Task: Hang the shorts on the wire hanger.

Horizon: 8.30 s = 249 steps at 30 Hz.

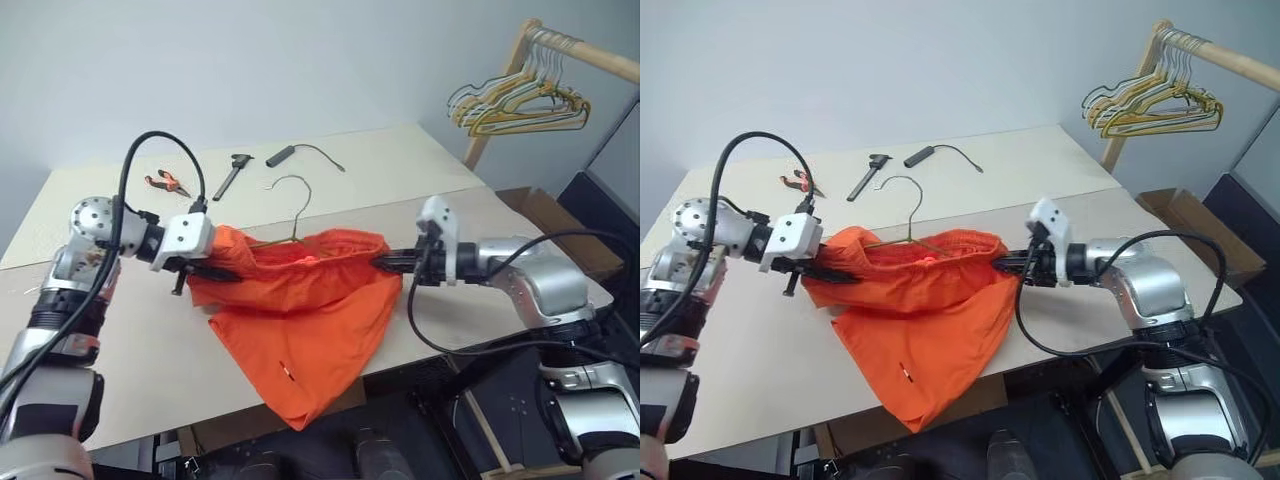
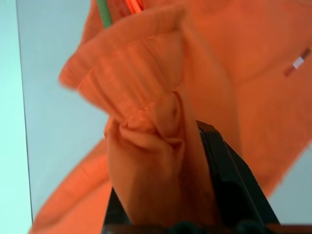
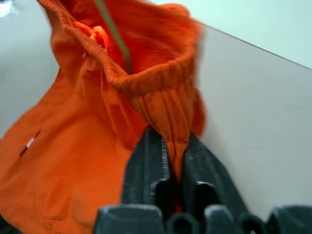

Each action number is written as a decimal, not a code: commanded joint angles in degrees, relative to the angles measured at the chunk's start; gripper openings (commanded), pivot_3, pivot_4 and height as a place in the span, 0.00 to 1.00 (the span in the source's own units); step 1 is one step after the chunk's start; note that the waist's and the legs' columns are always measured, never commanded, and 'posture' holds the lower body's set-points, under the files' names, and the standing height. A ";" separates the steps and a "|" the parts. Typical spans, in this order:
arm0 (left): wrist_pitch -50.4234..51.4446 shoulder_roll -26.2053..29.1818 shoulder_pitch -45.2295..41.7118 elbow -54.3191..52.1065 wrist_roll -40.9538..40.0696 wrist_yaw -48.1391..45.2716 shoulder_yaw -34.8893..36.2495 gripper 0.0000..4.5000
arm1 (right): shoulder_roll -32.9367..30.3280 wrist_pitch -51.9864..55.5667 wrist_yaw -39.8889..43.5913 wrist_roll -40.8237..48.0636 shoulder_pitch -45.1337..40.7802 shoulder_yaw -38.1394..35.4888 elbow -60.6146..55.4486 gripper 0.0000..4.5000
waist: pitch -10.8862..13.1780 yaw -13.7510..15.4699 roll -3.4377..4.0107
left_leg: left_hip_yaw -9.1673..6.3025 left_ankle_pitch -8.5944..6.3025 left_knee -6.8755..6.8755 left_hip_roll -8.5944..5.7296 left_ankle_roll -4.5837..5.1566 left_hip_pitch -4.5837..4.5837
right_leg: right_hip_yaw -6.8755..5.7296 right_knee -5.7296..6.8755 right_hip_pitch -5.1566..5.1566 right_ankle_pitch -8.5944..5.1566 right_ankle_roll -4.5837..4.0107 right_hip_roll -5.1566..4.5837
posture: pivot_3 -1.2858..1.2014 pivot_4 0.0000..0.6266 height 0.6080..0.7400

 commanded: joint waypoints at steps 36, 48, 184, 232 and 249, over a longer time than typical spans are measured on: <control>-2.87 -1.02 -5.63 4.63 3.05 -1.72 -0.04 0.17 | 13.67 3.27 -3.37 -3.44 -20.27 8.77 3.43 0.99 | -0.22 -1.86 -0.02 | -0.06 0.00 -0.01 -0.03 0.00 -0.01 | -0.01 0.08 -0.04 0.00 0.00 -0.04 | 0.46 0.00 1.00; -2.07 -1.04 -5.26 4.03 2.57 -1.42 0.58 0.17 | 16.67 -0.99 -1.97 -5.18 -20.85 9.18 7.56 0.28 | -0.24 -2.26 -0.02 | -0.20 0.00 -0.02 -0.13 -0.01 -0.08 | -0.11 0.14 -0.08 0.02 0.02 -0.12 | 0.46 0.00 1.00; 1.03 15.66 4.90 -1.24 -2.58 -0.87 12.46 0.01 | 8.12 -12.40 9.29 -14.67 -15.95 11.20 18.62 0.00 | -0.47 0.48 -0.21 | -0.24 0.01 -0.03 -0.15 -0.01 -0.03 | -0.17 0.12 -0.02 0.02 0.04 -0.12 | 0.49 0.00 1.00; 17.04 8.28 6.88 -10.69 -7.57 8.13 11.80 0.78 | 4.79 -3.38 23.84 -15.34 -34.28 13.30 17.91 0.00 | -0.48 -3.11 -0.19 | -0.27 0.00 -0.07 -0.19 -0.03 -0.15 | -0.22 0.12 -0.16 0.02 0.03 -0.24 | 0.45 0.00 1.00; 7.99 -1.54 0.86 -18.16 -1.41 12.18 1.76 0.85 | 5.25 -3.24 23.44 -16.17 -35.91 14.05 19.00 0.00 | -0.60 -3.14 -0.09 | -0.43 0.05 -0.05 -0.36 -0.09 -0.08 | -0.37 0.03 -0.03 0.02 0.04 -0.45 | 0.45 0.00 1.00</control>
